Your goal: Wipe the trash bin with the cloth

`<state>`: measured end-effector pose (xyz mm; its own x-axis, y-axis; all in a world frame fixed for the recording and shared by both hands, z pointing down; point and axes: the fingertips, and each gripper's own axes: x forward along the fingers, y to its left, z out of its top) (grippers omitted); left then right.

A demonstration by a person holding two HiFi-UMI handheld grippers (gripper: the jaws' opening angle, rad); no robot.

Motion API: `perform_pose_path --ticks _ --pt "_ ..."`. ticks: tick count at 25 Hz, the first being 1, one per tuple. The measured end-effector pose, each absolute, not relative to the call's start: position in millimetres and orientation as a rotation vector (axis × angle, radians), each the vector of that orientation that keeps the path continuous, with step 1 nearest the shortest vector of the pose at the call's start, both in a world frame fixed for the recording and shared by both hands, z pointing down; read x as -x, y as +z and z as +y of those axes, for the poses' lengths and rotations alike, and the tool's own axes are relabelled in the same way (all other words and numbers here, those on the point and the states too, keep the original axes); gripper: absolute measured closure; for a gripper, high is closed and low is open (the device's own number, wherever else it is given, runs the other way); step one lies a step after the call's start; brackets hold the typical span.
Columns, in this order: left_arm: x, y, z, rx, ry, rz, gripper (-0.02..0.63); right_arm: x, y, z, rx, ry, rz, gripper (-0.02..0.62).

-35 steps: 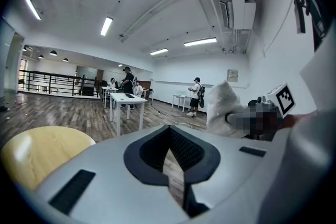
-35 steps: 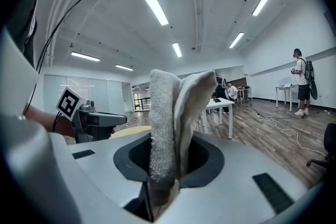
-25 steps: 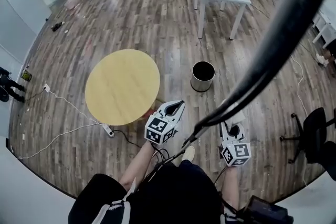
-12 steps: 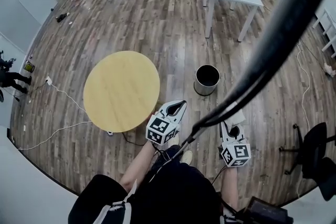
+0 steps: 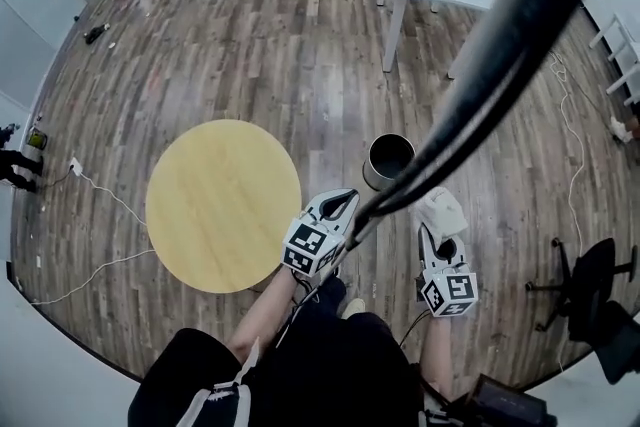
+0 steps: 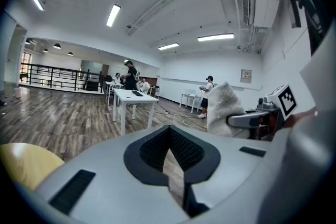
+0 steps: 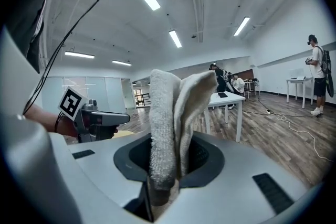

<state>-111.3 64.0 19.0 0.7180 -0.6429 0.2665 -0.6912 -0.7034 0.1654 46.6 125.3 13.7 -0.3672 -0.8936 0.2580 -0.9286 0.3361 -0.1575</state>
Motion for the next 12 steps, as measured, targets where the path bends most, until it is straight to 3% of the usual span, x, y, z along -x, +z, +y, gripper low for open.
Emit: perform_pose_path --ticks 12 --pt "100.9 65.7 -5.7 -2.662 0.285 -1.025 0.609 -39.6 51.3 46.8 -1.584 0.366 -2.454 0.499"
